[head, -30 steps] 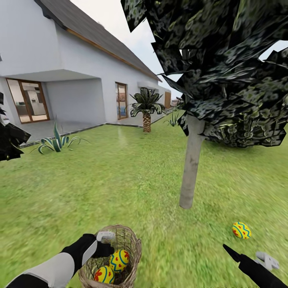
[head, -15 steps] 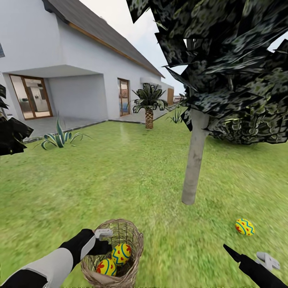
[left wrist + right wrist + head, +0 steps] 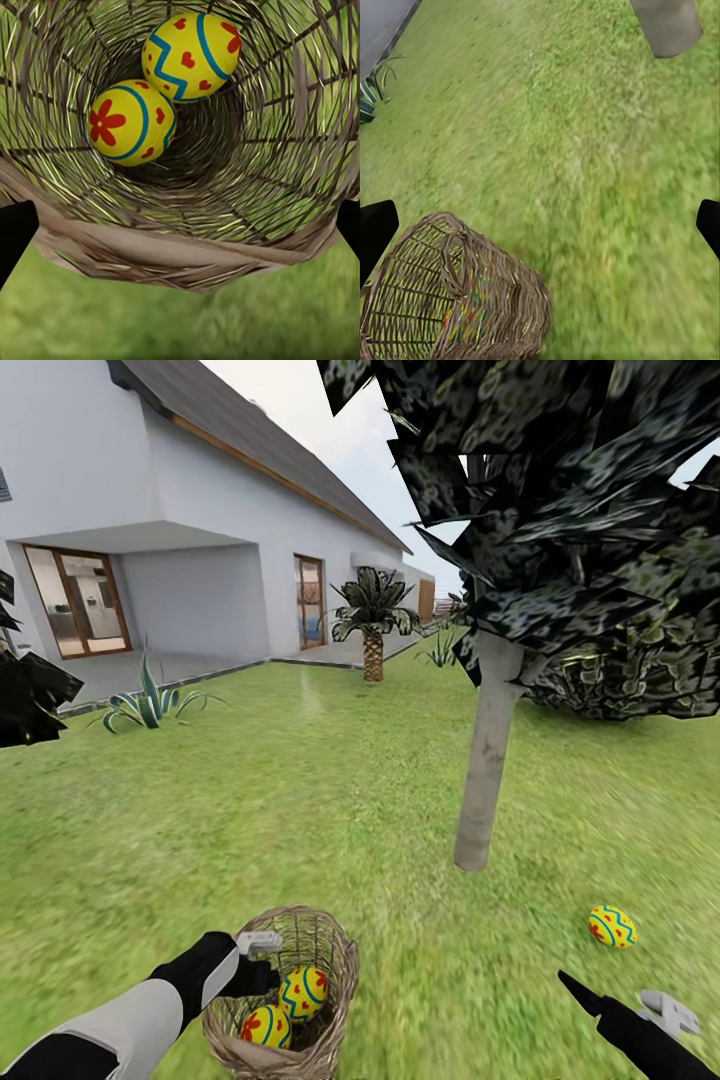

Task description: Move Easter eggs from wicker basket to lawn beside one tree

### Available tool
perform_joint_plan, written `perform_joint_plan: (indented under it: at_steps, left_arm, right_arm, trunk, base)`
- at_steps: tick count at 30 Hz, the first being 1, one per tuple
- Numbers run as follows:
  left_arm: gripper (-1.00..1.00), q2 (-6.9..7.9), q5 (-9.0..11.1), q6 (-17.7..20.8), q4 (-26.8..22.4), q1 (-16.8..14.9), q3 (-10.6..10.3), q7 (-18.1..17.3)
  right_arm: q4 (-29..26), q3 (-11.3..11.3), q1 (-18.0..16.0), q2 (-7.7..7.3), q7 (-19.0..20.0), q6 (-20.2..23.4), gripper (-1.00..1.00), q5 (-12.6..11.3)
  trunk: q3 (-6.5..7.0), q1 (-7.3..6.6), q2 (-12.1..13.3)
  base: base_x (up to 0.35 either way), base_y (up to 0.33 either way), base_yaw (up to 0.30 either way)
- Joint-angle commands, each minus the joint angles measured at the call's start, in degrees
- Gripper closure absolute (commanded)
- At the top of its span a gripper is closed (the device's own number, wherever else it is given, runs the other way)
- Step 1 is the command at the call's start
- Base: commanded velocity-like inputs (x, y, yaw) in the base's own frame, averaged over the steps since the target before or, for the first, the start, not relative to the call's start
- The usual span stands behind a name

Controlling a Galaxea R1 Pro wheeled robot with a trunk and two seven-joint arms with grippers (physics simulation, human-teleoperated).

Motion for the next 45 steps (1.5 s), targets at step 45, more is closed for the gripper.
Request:
perform_joint_plan:
  at_steps: [45]
  left_arm:
    - [-1.00,0.10,0.5,14.9,-0.4,-12.6,-0.6,-0.3]
  right_arm:
    - [-0.7,-4.7,0.2,0.02,6.3,0.1,-1.00,-0.4]
  trunk:
    - [-8.13,9.89,-18.1]
  base:
    - [0.000,0.000,0.000]
